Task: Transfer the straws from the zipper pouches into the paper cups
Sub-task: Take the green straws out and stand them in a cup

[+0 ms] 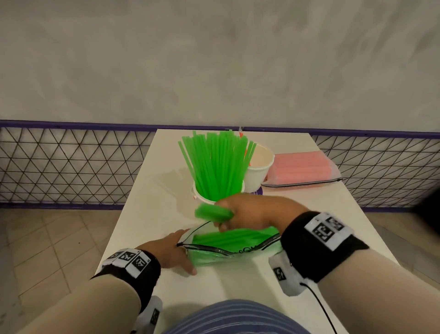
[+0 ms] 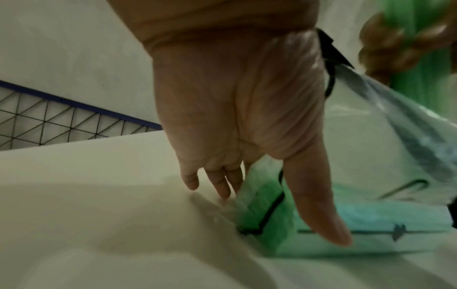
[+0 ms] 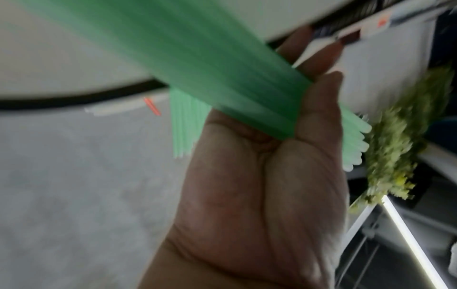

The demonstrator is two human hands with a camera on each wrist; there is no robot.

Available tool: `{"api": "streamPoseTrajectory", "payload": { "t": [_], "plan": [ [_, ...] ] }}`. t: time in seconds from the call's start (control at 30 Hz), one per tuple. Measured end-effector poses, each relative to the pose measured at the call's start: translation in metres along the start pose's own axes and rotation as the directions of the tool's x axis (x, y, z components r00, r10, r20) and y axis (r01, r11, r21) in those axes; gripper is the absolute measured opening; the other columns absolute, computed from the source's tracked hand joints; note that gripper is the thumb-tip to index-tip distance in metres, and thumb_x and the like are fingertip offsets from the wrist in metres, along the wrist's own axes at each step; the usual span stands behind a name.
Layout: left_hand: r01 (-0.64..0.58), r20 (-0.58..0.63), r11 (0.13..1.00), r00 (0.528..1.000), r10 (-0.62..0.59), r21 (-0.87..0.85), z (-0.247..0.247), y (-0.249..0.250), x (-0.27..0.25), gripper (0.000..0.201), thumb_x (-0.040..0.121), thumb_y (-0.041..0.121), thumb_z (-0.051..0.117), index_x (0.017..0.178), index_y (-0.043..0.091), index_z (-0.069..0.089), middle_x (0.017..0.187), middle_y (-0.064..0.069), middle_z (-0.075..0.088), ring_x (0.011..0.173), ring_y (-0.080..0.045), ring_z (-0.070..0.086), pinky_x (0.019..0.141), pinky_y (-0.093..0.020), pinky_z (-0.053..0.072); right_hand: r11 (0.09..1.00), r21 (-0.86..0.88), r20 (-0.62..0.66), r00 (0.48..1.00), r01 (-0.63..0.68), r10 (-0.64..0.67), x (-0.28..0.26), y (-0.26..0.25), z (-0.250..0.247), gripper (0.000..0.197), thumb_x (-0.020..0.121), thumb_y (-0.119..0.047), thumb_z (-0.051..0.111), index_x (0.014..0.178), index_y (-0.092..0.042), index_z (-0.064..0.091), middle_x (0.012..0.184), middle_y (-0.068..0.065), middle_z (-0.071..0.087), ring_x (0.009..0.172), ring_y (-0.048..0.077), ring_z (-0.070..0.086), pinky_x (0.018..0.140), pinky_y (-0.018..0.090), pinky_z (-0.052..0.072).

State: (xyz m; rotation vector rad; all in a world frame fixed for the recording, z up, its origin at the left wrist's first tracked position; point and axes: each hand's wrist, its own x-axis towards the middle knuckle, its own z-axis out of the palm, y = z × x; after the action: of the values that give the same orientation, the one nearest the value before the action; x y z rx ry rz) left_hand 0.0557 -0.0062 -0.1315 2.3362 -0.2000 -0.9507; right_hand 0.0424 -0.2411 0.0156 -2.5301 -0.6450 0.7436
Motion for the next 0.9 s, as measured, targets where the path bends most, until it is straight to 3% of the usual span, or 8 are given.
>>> {"api": "streamPoseTrajectory", "payload": {
  "t": [0.17,0.33,0.47,0.53,0.6,0.73,0.8,0.9],
  "plan": [
    [0.03,0.006,0.946,0.999,-0.033,0.323,-0.03,0.019,-0.006,0.094,0.088,0.022,0.065,0.156,0.021,-0.001,0.16,-0.005,0.023,0.143,-0.024,0.03,0.116,-0.036,0.026,0.879,0.451,-0.314,0.949,0.152,-0.004,-0.039,-0.015,-0.066,0.01,0.088,-0.027,0.069,0.097,-0.031,0.066,0.1,-0.008,0.073,0.098,0.006,0.066,0.085,0.023,0.046],
    [-0.019,-0.207,0.993,0.978,-0.006,-0.119,-0.061,0.034,0.007,0.093,0.088,0.026,0.066,0.156,0.02,0.003,0.162,-0.003,0.018,0.144,-0.023,0.027,0.115,-0.036,0.029,0.444,0.67,-0.696,0.712,0.595,0.095,-0.029,-0.018,-0.101,0.012,0.086,-0.001,0.063,0.093,-0.01,0.061,0.08,0.007,0.07,0.088,0.027,0.062,0.088,0.039,0.05],
    [-0.155,-0.301,0.931,0.952,0.052,-0.33,-0.064,0.061,0.023,0.111,0.08,0.048,0.074,0.156,0.021,-0.002,0.164,0.0,0.006,0.149,-0.021,0.015,0.119,-0.041,0.022,0.406,0.622,-0.782,0.557,0.67,0.279,-0.002,-0.014,-0.101,0.015,0.083,-0.007,0.067,0.093,-0.014,0.06,0.08,0.002,0.071,0.091,0.026,0.065,0.098,0.047,0.047],
    [-0.196,-0.326,0.923,0.942,0.083,-0.331,-0.061,0.077,0.029,0.116,0.076,0.047,0.078,0.156,0.016,-0.001,0.163,-0.003,0.01,0.148,-0.022,0.017,0.118,-0.039,0.023,0.473,0.646,-0.762,0.544,0.599,0.352,0.016,-0.008,-0.088,0.016,0.079,-0.018,0.071,0.091,-0.022,0.063,0.089,0.002,0.072,0.098,0.027,0.066,0.098,0.048,0.048],
    [-0.247,-0.363,0.893,0.926,0.104,-0.377,-0.057,0.088,0.035,0.11,0.071,0.039,0.084,0.153,0.016,0.014,0.155,-0.004,0.032,0.141,-0.022,0.033,0.113,-0.036,0.031,0.576,0.675,-0.724,0.565,0.461,0.397,0.034,0.0,-0.07,0.013,0.084,-0.024,0.071,0.094,-0.027,0.063,0.099,0.003,0.07,0.101,0.024,0.065,0.097,0.047,0.049],
    [-0.336,-0.398,0.854,0.901,0.169,-0.398,-0.051,0.09,0.048,0.109,0.049,0.043,0.092,0.139,0.025,0.033,0.133,0.005,0.055,0.124,-0.015,0.053,0.107,-0.043,0.043,0.739,0.648,-0.64,0.657,0.183,0.398,0.061,0.019,-0.036,0.029,0.095,-0.024,0.06,0.123,-0.018,0.057,0.112,-0.004,0.065,0.104,0.016,0.06,0.098,0.035,0.046],
    [-0.375,-0.373,0.85,0.898,0.233,-0.37,-0.049,0.09,0.05,0.098,0.055,0.036,0.093,0.137,0.026,0.039,0.13,0.005,0.058,0.121,-0.013,0.055,0.106,-0.042,0.045,0.845,0.532,-0.583,0.704,-0.046,0.406,0.072,0.028,-0.025,0.043,0.098,-0.029,0.056,0.135,-0.009,0.049,0.125,0.005,0.061,0.116,0.024,0.057,0.095,0.028,0.042],
    [-0.394,-0.346,0.852,0.897,0.274,-0.344,-0.049,0.096,0.046,0.068,0.074,0.007,0.083,0.126,0.028,0.045,0.123,0.006,0.06,0.112,-0.008,0.057,0.095,-0.022,0.048,0.871,0.368,-0.509,0.714,-0.324,0.481,0.081,0.037,-0.018,0.056,0.097,-0.04,0.055,0.137,-0.002,0.045,0.132,0.017,0.057,0.119,0.033,0.056,0.088,0.032,0.044]
  ]
}}
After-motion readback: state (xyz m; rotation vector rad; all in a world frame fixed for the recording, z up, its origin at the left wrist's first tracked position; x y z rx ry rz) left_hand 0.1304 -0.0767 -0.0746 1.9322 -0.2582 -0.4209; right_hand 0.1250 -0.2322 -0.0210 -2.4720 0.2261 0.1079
